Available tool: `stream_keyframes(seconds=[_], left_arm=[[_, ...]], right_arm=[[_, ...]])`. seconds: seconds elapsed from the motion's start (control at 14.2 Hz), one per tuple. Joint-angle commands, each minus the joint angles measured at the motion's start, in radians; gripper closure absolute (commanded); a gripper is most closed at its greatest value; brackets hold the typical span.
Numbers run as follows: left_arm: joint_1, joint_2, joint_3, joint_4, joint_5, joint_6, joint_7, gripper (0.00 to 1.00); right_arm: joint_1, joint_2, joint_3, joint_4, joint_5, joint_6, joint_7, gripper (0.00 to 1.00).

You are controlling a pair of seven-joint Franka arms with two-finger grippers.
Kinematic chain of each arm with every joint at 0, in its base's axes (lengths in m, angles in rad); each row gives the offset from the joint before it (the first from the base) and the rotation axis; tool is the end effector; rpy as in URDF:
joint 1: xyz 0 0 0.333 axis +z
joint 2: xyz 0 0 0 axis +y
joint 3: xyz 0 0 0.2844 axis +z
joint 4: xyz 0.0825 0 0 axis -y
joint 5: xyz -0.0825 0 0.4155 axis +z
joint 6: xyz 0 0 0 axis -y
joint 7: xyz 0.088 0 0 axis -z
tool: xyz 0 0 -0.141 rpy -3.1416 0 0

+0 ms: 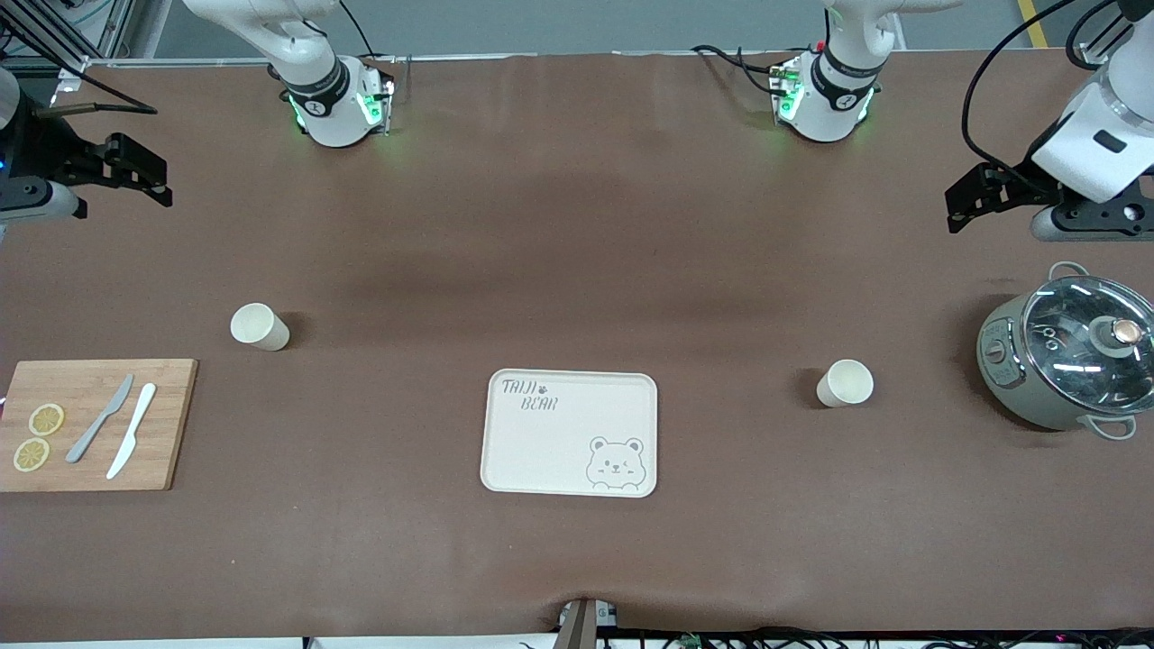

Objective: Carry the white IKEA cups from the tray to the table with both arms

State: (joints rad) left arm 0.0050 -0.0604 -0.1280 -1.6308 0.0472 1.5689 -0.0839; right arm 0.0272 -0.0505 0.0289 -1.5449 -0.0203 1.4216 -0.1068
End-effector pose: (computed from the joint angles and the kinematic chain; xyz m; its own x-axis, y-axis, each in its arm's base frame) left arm 0.5649 -0.0648 0.5633 0.9992 -0.0389 0.0026 -0.0387 -0.9977 -0.0548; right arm 0.5528 0.0283 0.5882 0.9845 0.1589 -0.0746 0.1603 -0.9870 0.0138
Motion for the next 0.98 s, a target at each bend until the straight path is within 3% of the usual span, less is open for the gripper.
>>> stream_keyframes(seconds=[0.0,0.91], left_arm=[[-0.005,-0.012,0.010,0.003,-0.018,-0.017,0.012,0.00],[-0.004,-0.009,0.013,0.031,-0.021,-0.046,0.069,0.00]], right_arm=[[0.000,-0.015,-0.007,-0.017,-0.004,0.010,0.015,0.00],[-0.020,-0.015,-0.014,-0.026,0.034,0.017,0.015,0.00]])
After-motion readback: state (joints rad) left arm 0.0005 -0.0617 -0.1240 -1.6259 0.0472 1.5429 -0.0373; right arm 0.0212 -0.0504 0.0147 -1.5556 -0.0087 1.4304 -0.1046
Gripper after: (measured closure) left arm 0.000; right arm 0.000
